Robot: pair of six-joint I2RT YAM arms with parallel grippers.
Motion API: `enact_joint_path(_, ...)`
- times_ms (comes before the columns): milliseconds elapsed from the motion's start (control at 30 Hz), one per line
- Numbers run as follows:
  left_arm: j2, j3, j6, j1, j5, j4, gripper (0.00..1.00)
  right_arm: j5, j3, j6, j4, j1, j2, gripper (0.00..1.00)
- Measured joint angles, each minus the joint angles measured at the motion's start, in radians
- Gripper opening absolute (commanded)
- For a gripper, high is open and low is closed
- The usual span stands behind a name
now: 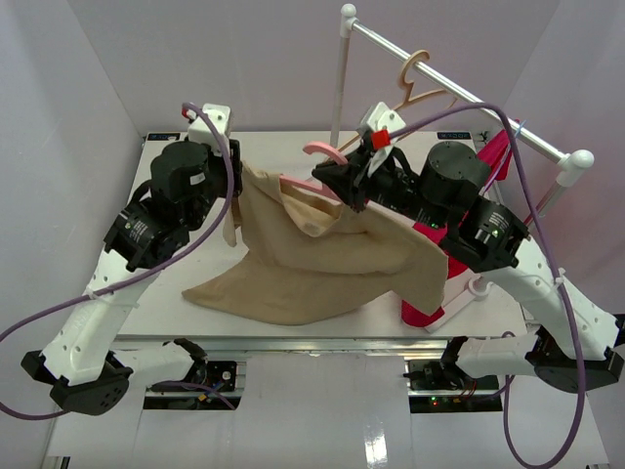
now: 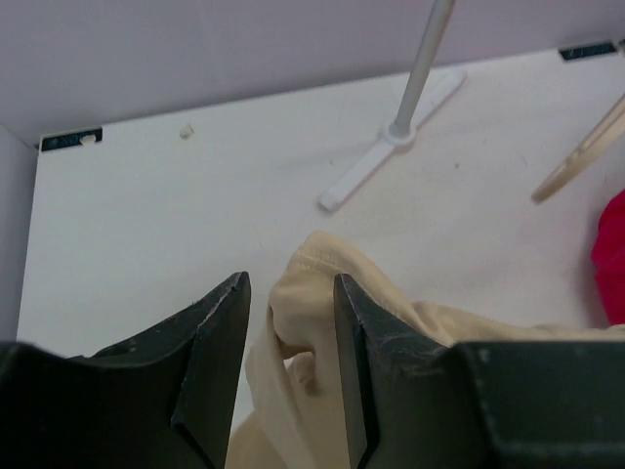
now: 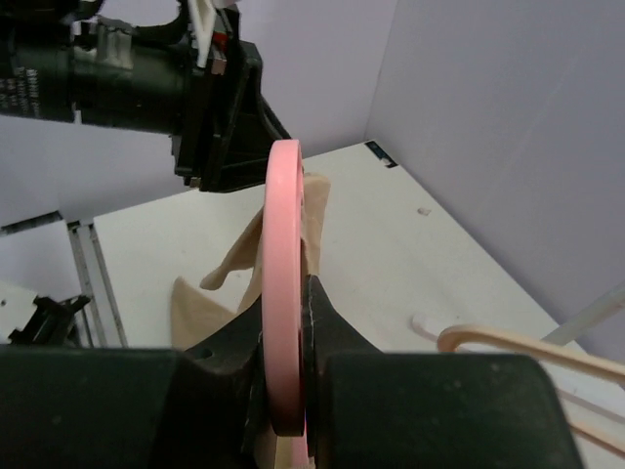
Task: Place the t-shirt on the hanger
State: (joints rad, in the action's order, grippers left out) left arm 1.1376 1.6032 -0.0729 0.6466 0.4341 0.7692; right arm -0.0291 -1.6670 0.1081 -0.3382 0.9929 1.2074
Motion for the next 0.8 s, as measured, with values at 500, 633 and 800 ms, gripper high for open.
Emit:
enact_joint_path(500, -0.121, 0.028, 0.18, -0.003, -0.47, 0.018, 0.54, -0.005, 0.009, -0.029, -0.029, -0.006, 0.072, 0.08)
enact_joint_path(633, -0.135, -0.008, 0.224, -0.003, -0.657, 0.027, 0.54, -0.096, 0.095, -0.029, -0.013, -0.005, 0.035, 0.08)
enact_joint_path(800, -0.122, -0.029, 0.264, -0.003, -0.885, 0.038, 0.51, -0.195, 0.182, -0.036, 0.026, -0.005, -0.023, 0.08)
